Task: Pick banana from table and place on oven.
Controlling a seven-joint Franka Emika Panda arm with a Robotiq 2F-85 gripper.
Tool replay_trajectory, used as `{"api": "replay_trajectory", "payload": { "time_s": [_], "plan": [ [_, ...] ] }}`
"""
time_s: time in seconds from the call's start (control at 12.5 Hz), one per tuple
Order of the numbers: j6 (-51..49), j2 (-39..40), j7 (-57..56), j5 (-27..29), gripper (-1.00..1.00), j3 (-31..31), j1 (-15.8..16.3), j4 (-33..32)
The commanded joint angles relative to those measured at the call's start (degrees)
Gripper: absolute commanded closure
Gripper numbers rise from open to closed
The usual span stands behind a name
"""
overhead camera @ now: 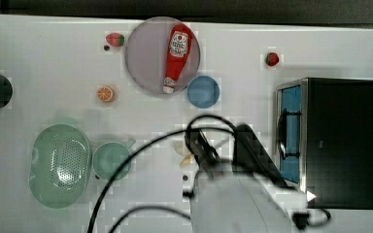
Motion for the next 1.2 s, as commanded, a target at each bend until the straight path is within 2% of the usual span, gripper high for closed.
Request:
{"api": "replay_trajectory", "payload": {
  "time_s": [0.08, 0.56, 1.2],
  "plan": [
    [5.5, 7.5, 1.6, 0.6, -1.00, 0.1, 1.0, -7.5],
    [29.7, 20.4, 1.6, 0.6, -1.00, 0.9, 1.1, -18.4],
    [45.7, 38.8, 1.6, 0.6, -1.00, 2.8, 1.2, -17.5]
  ]
}}
